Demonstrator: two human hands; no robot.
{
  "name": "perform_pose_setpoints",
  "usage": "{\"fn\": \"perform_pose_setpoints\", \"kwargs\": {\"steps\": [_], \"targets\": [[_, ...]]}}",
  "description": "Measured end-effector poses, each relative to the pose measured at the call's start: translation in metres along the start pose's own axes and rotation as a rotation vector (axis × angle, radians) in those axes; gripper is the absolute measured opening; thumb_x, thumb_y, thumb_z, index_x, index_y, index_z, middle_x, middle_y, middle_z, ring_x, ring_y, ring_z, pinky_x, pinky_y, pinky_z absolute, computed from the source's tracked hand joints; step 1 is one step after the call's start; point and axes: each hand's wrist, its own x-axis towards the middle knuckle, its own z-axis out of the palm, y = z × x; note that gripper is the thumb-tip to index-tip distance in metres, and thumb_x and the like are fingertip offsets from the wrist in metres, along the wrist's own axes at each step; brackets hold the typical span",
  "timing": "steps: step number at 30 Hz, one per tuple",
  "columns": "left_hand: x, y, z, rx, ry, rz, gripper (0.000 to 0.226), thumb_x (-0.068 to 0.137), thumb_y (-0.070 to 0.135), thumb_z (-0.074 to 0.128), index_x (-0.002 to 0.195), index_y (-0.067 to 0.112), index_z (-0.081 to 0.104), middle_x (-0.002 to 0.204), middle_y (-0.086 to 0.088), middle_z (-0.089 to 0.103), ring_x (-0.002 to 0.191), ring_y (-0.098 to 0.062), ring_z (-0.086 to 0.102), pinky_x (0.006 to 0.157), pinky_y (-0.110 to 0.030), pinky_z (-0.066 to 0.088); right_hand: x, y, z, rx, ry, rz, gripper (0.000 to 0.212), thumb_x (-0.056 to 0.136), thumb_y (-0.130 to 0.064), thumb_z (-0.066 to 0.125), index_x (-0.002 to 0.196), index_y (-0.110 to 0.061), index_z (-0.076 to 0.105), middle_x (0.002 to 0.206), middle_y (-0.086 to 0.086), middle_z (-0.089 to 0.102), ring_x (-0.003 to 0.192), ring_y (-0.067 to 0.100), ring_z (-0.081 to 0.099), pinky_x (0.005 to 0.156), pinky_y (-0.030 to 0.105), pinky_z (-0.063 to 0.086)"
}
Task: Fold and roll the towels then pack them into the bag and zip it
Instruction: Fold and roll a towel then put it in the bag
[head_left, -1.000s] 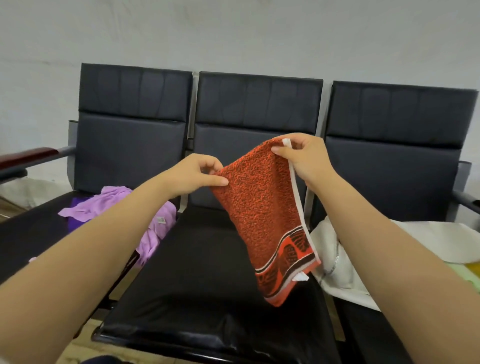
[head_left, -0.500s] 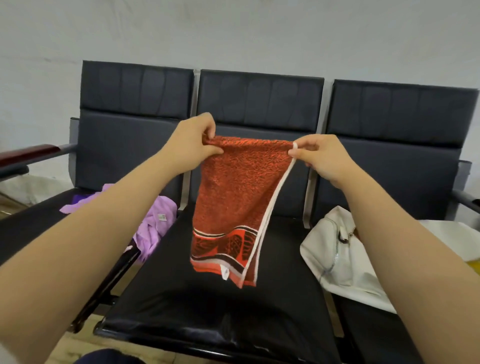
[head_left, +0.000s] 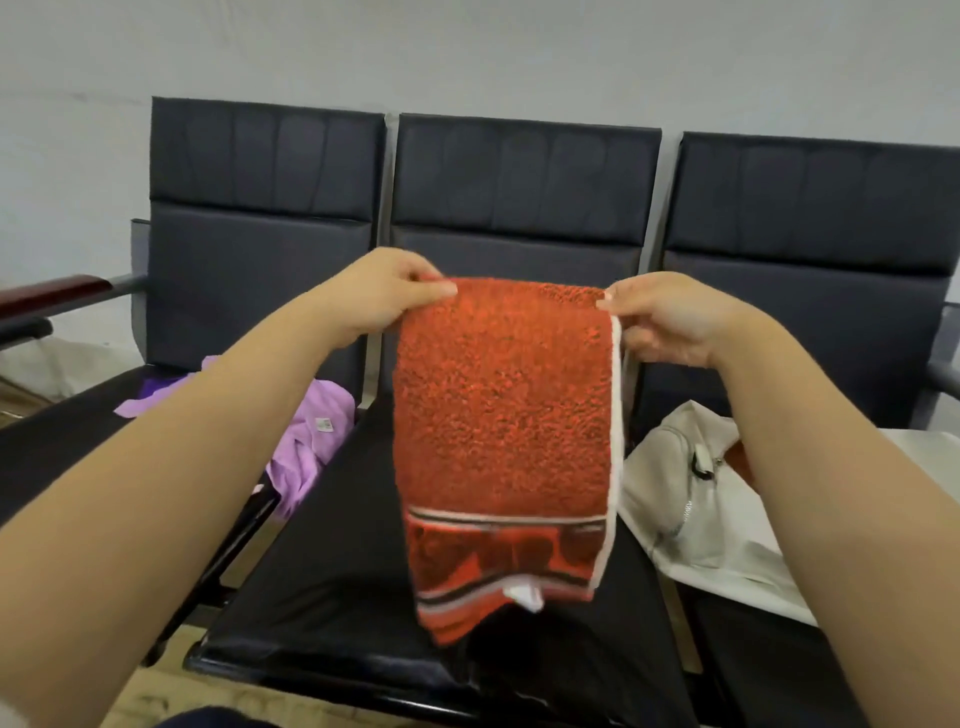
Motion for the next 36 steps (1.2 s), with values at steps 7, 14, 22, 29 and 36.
{"fn": "perform_pose_setpoints", "kwargs": {"steps": [7,14,22,29,36], "targets": [[0.055,-0.014,0.024,0.189,0.295,-0.05,0.01,0.09,0.014,0.062,0.087,0.015,0.053,0.078,-0.005,0.064,0.058,-0.013,0.066,0.05,-0.025,0.045,0.062,0.014,0.021,-0.041,0.487,-0.163,0.01,0.104,-0.01,0.034,0.097,-0.014,0.041,0.097,0.007,0.053,0.079,0.024,0.07,0.067,0.035,0.06],[0.038,-0.029,0.026,0.168,0.303,0.184,0.013,0.084,0.012,0.069,0.085,0.016,0.057,0.072,0.005,0.062,0.061,-0.001,0.061,0.055,-0.015,0.043,0.046,0.039,0.015,-0.035,0.497,-0.253,0.015,0.1,-0.006,0.042,0.09,-0.016,0.046,0.1,0.009,0.063,0.083,0.018,0.072,0.072,0.03,0.059],[-0.122,-0.153,0.118,0.745,-0.604,0.259,0.02,0.074,0.035,0.045,0.084,0.023,0.057,0.097,0.002,0.058,0.089,-0.02,0.057,0.074,-0.033,0.047,-0.05,0.214,0.074,-0.811,-0.119,-0.048,0.019,0.077,-0.008,0.06,0.08,-0.027,0.057,0.084,-0.005,0.056,0.08,0.018,0.058,0.075,0.027,0.046],[-0.153,-0.168,0.148,0.351,-0.362,0.063,0.02,0.078,0.051,0.047,0.08,0.031,0.049,0.08,0.016,0.051,0.073,0.001,0.048,0.073,-0.026,0.04,-0.071,0.233,0.102,-1.161,-0.331,-0.105,0.03,0.076,-0.031,0.063,0.103,-0.025,0.052,0.108,-0.007,0.044,0.097,0.016,0.045,0.083,0.032,0.038],[-0.159,-0.175,0.166,0.768,-0.912,-0.022,0.132,0.047,0.091,0.027,0.152,0.021,-0.01,0.159,0.003,-0.017,0.146,-0.016,-0.015,0.117,-0.041,-0.002,-0.063,0.246,0.102,-0.926,-0.458,0.061,0.069,0.08,-0.046,0.073,0.141,-0.029,0.045,0.133,-0.008,0.038,0.117,0.01,0.044,0.102,0.025,0.037]]}}
